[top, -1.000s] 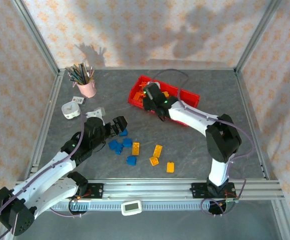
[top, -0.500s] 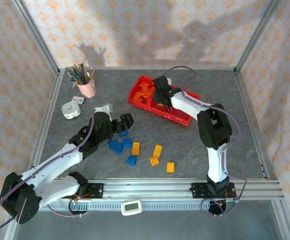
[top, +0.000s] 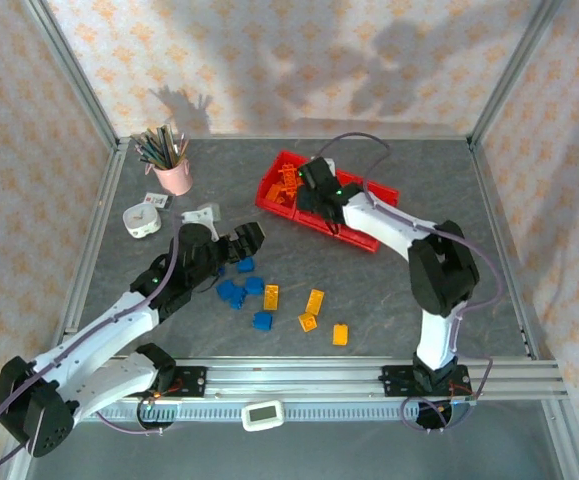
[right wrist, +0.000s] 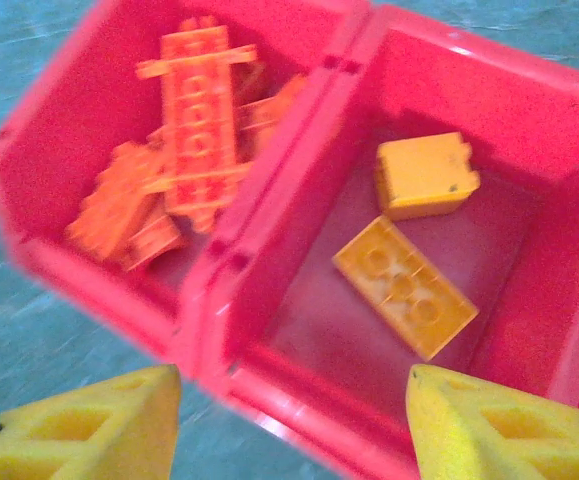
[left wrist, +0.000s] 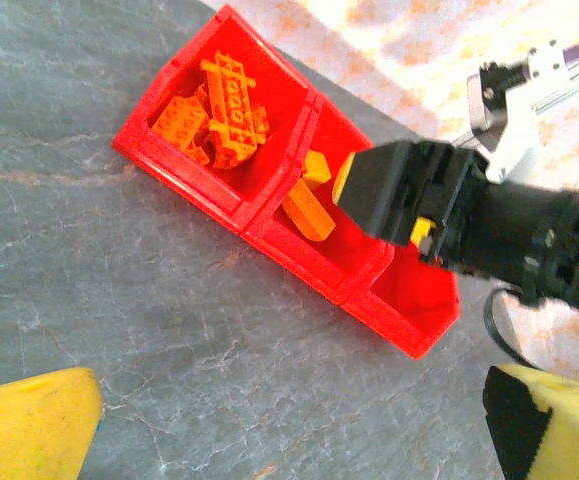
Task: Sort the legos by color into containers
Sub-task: Rotate the lego at the bottom-center of the table.
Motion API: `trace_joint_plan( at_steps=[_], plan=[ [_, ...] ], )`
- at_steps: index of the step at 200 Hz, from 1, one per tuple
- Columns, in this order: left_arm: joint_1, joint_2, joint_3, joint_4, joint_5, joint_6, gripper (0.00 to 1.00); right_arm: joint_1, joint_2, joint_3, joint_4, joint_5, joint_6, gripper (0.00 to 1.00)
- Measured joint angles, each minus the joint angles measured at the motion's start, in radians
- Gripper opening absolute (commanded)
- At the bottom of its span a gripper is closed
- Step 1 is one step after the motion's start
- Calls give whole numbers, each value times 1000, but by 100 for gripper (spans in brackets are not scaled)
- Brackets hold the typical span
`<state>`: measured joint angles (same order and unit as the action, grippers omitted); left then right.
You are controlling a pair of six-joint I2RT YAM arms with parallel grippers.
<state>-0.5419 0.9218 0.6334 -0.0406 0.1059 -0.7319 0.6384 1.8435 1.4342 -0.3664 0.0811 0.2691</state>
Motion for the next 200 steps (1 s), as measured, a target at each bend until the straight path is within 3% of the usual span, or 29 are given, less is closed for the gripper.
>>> trace_joint_plan(
  at_steps=[42, 132, 200],
  plan=[
    [0, -91, -34, -47, -49, -1, 99, 122, -78, -103, 0, 2, 48, 66],
    [0, -223, -95, -162, -146, -27, 99, 346, -82, -219, 24, 17, 221, 72],
    [0, -270, -119, -206, -168, -52, 99, 422, 7, -227, 29, 28, 290, 73]
  ],
)
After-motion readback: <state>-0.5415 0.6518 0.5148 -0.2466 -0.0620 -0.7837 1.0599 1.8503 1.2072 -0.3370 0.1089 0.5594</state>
